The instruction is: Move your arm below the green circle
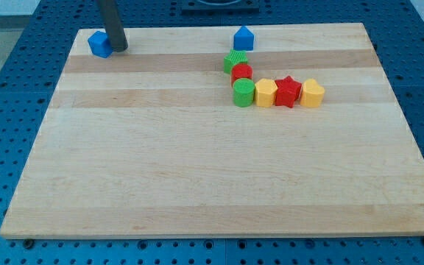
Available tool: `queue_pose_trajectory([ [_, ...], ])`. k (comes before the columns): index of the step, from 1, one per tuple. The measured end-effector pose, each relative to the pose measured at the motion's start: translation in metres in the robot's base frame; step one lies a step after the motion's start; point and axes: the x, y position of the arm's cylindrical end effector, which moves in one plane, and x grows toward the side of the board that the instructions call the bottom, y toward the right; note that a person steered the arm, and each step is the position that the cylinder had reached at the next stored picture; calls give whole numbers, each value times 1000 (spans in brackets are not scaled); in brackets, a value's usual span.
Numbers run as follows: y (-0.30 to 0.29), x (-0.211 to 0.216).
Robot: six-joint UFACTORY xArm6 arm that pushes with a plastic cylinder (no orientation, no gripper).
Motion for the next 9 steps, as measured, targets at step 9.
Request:
queue_pose_trajectory([
  [9,165,200],
])
